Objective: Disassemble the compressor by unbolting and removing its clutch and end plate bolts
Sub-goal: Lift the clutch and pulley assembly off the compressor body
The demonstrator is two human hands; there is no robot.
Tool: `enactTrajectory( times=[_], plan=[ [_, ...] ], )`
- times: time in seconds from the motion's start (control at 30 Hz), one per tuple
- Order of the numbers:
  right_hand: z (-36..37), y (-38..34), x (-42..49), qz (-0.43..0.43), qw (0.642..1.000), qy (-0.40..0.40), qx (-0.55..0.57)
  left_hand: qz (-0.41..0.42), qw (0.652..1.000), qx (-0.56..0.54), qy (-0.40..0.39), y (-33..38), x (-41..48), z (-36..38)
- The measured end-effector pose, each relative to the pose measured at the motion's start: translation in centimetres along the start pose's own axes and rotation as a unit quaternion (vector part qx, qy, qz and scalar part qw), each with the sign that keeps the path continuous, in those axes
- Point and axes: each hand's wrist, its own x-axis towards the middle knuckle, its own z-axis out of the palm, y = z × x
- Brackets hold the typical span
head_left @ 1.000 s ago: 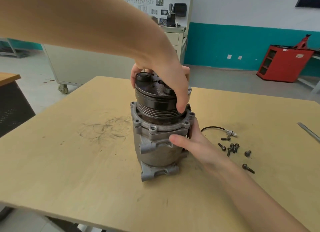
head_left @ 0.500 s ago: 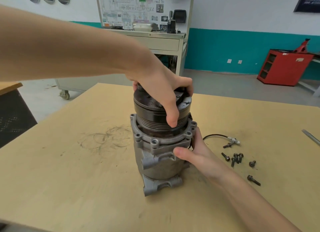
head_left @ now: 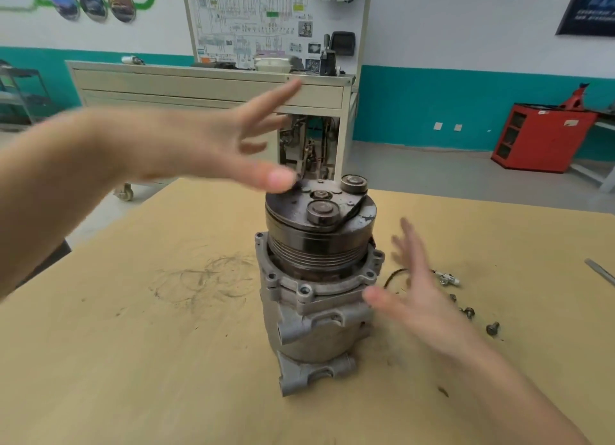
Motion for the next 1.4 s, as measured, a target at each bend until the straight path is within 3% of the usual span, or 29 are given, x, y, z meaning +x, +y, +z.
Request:
enactTrajectory(
  times=[0.07,0.13,0.2,0.27,0.33,0.43,0.73,0.87,1.0,1.07,1.13,1.27,1.33,1.4],
  plan=[
    [-1.6,-1.3,1.5,-0.038,0.999,0.038,-0.010,-0.047,0.996,-0.052,0.062,-2.2,0.5,1.1],
    [-1.9,-3.0,3.2,-0.055,0.998,-0.027,0.013,-0.041,0.994,-0.046,0.093,-4.0,0.9,3.9],
    [-0.8,-3.6,4.6,-0.077,0.994,-0.072,0.039,-0.002,0.986,-0.052,0.157,-4.6,2.5,6.6],
    [0.0,-3.5,4.9,-0.108,0.990,-0.053,0.071,0.045,0.970,-0.141,0.194,-4.3,3.4,7.7],
    [0.2,-3.3,4.7,-0.126,0.988,-0.015,0.091,0.050,0.948,-0.231,0.212,-4.8,3.8,8.2],
    [0.4,-3.8,4.5,-0.141,0.985,0.013,0.097,0.066,0.928,-0.282,0.235,-4.8,3.9,8.6],
    [-2.1,-10.4,4.9,-0.223,0.973,0.034,0.053,0.129,0.894,-0.290,0.315,-1.1,3.5,4.5],
    [-2.0,-11.3,5.3,-0.223,0.973,0.029,0.040,0.122,0.893,-0.296,0.316,-0.9,3.3,4.1],
    [-2.0,-12.2,6.1,-0.213,0.977,0.016,0.000,0.133,0.869,-0.352,0.322,-2.0,3.3,4.4],
    [-1.5,-13.8,6.9,-0.204,0.978,-0.002,-0.050,0.142,0.833,-0.411,0.340,-2.8,3.4,4.9],
    [-0.5,-16.2,8.1,-0.179,0.972,-0.032,-0.147,0.148,0.776,-0.490,0.369,-3.7,3.4,5.7],
    [2.8,-19.3,10.6,-0.153,0.913,-0.119,-0.359,0.141,0.685,-0.583,0.414,-5.9,2.0,7.5],
    [4.1,-19.6,11.4,-0.148,0.902,-0.161,-0.373,0.126,0.650,-0.612,0.432,-7.0,0.7,8.4],
    [4.0,-20.4,11.0,-0.200,0.908,-0.182,-0.321,0.103,0.602,-0.659,0.439,-8.1,-0.7,9.4]
  ],
)
